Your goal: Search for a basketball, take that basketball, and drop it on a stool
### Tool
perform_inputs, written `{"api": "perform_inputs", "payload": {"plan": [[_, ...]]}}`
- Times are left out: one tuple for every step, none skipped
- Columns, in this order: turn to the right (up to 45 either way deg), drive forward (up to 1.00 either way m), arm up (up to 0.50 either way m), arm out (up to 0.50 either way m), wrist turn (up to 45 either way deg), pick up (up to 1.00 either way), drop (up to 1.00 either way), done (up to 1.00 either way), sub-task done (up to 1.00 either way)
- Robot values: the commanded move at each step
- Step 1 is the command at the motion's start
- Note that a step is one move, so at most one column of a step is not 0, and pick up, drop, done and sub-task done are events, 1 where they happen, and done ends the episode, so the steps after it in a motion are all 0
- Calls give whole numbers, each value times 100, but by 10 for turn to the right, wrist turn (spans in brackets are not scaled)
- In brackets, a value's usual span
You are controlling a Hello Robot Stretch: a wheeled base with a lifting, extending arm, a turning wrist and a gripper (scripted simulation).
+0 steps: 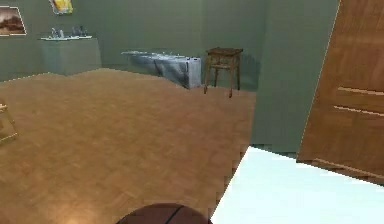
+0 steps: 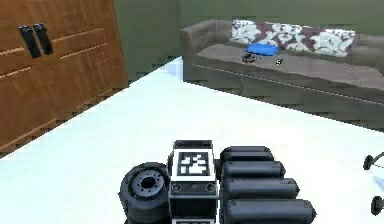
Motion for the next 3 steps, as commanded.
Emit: {"api": "perform_inputs", "payload": {"plan": [[0,100,0,0,0,0,0,0,0],[0,100,0,0,0,0,0,0,0],[0,100,0,0,0,0,0,0,0]]}}
